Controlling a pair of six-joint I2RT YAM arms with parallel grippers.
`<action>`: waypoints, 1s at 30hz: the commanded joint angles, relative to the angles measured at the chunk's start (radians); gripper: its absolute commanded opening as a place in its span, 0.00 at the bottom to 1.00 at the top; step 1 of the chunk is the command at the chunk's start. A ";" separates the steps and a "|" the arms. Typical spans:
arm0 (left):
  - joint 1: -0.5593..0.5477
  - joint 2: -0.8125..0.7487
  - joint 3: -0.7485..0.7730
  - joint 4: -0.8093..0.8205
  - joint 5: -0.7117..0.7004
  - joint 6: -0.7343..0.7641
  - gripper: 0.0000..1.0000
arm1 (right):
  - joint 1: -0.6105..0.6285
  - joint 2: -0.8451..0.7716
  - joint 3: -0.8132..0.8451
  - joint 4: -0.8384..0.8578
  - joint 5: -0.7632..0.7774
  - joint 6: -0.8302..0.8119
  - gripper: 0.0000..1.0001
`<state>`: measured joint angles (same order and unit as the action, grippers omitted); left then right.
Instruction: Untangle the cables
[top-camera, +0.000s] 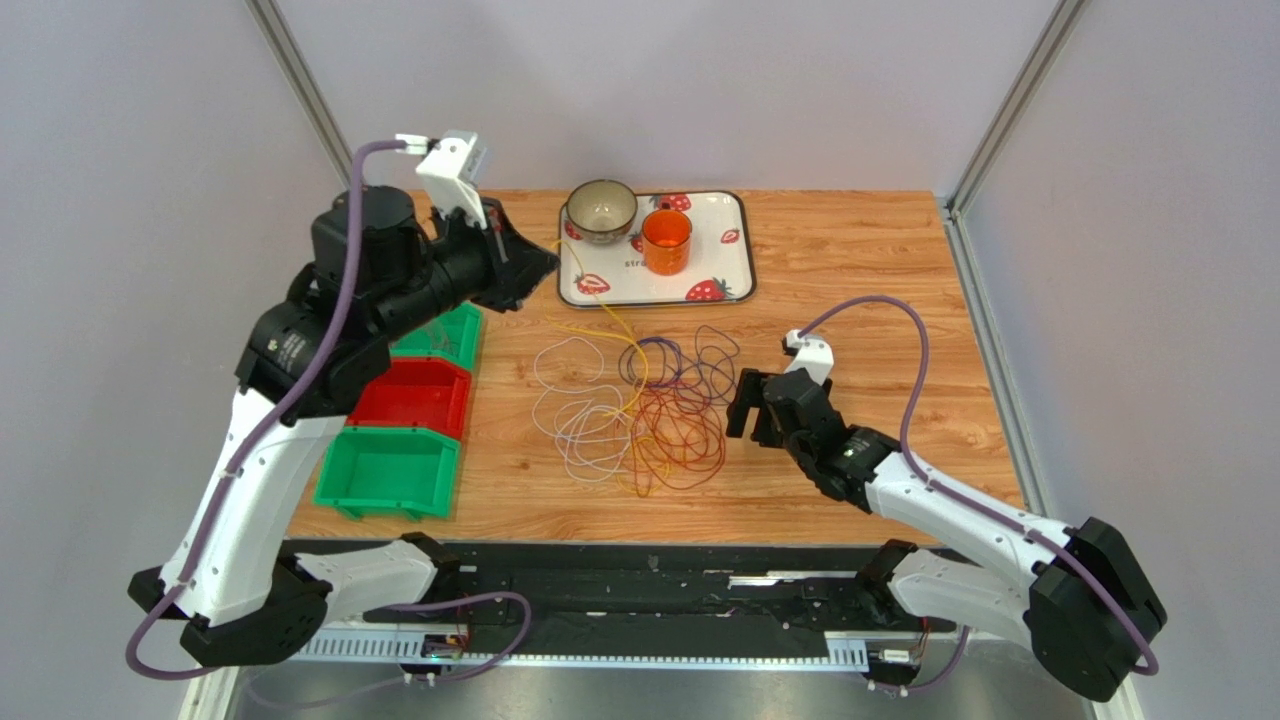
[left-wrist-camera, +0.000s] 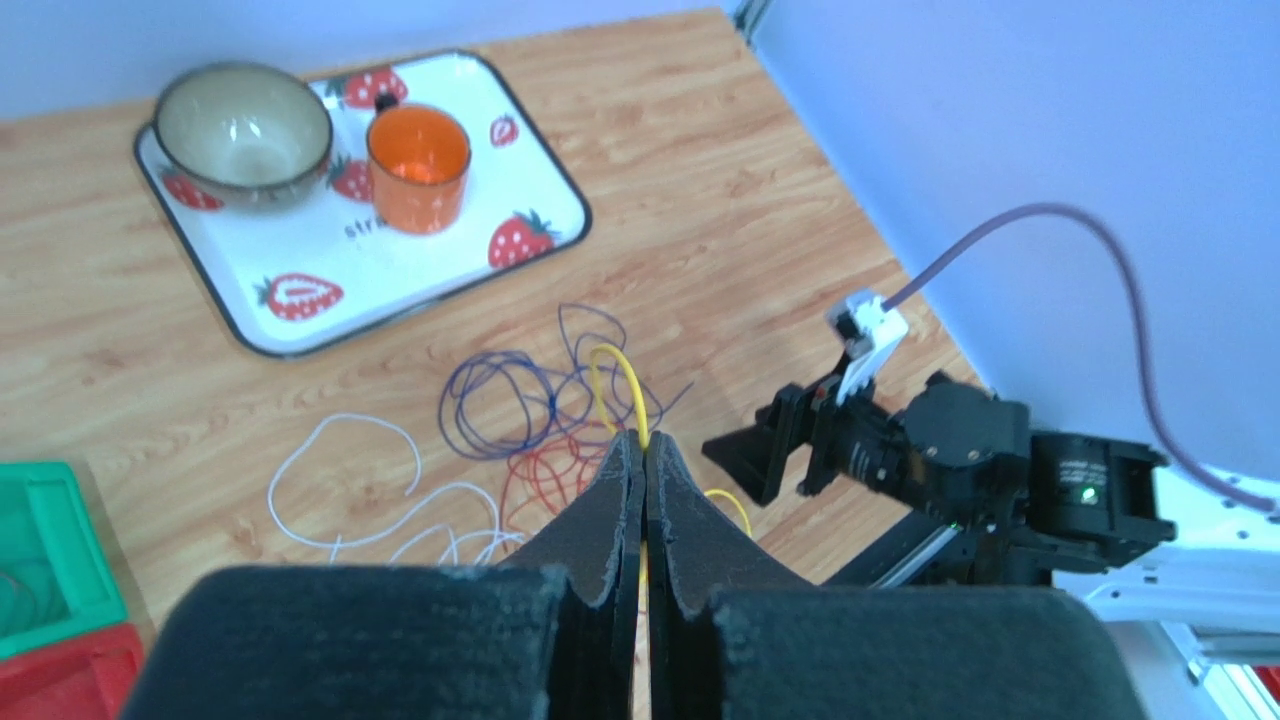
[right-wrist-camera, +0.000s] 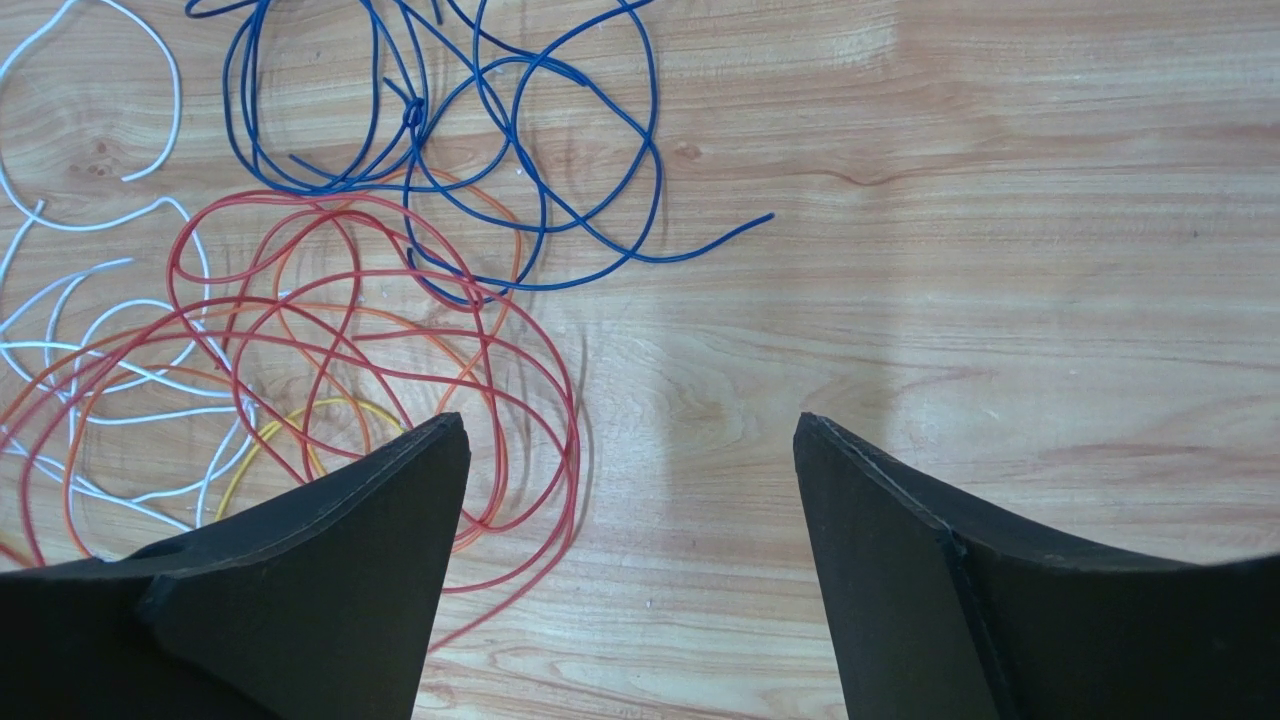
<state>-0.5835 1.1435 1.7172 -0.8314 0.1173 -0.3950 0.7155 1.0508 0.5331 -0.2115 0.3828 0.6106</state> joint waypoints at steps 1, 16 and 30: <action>0.001 0.042 0.221 -0.078 -0.080 0.054 0.00 | -0.005 -0.046 -0.015 0.012 0.007 0.029 0.84; 0.001 0.035 0.437 0.090 -0.110 0.159 0.00 | -0.005 -0.064 -0.009 0.001 0.042 0.017 0.84; 0.001 -0.085 -0.051 0.140 -0.214 0.127 0.00 | -0.014 -0.002 0.037 0.031 0.025 -0.023 0.83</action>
<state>-0.5827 1.0962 1.6653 -0.7284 -0.0731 -0.2687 0.7090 1.0283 0.5228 -0.2207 0.4004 0.6086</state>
